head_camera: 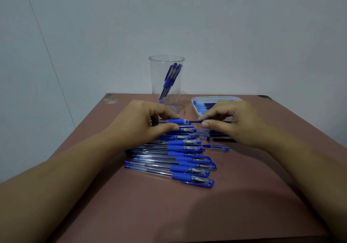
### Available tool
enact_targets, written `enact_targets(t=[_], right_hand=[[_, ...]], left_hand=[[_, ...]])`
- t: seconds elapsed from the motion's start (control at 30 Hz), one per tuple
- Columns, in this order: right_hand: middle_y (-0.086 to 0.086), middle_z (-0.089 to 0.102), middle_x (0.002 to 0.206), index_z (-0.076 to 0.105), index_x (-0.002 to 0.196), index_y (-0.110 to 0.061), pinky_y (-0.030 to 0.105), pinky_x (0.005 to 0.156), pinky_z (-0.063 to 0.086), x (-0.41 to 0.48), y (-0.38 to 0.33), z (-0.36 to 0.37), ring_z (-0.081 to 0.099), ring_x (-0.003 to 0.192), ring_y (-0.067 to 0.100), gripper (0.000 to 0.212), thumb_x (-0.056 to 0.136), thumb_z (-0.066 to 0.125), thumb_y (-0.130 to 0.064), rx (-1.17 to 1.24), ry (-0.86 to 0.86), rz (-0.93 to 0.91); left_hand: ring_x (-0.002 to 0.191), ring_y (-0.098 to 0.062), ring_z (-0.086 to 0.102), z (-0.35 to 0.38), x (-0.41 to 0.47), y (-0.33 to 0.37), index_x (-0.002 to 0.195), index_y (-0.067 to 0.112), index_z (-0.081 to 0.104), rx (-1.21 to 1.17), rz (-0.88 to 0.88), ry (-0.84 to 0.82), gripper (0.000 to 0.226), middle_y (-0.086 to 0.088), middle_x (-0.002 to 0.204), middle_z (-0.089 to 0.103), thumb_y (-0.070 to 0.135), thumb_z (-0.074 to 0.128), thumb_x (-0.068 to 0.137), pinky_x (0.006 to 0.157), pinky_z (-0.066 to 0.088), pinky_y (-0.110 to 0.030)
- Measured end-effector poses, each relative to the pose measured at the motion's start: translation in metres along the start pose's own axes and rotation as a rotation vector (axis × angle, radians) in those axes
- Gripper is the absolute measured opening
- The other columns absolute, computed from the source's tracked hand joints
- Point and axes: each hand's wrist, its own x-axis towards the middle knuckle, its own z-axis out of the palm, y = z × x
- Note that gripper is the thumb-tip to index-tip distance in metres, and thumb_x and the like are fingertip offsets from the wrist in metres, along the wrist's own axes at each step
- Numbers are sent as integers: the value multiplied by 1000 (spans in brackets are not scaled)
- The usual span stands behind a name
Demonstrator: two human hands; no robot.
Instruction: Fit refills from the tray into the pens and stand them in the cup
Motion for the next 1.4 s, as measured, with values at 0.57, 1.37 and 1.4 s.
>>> enact_targets(t=[0.57, 1.37, 1.4], right_hand=[[-27, 62, 95, 56, 106, -60, 13, 73, 47, 1, 7, 1, 60, 88, 3, 26, 85, 58, -46, -27, -10, -54], [-19, 54, 99, 61, 88, -58, 28, 89, 44, -1, 14, -4, 49, 100, -2, 18, 83, 70, -44, -298, -288, 103], [-18, 55, 99, 62, 87, -56, 30, 90, 44, -1, 13, -3, 48, 100, -1, 16, 83, 70, -43, -316, -290, 106]], left_hand=[[71, 0, 59, -1, 1, 0, 97, 49, 64, -16, -27, 36, 22, 25, 75, 64, 52, 63, 75, 57, 42, -7], [71, 0, 59, -3, 0, 4, 102, 36, 74, 0, -52, 57, 32, 30, 73, 61, 51, 65, 75, 58, 42, -8], [70, 1, 58, -3, 0, 4, 102, 36, 74, 1, -51, 60, 32, 31, 72, 60, 51, 65, 75, 57, 42, -8]])
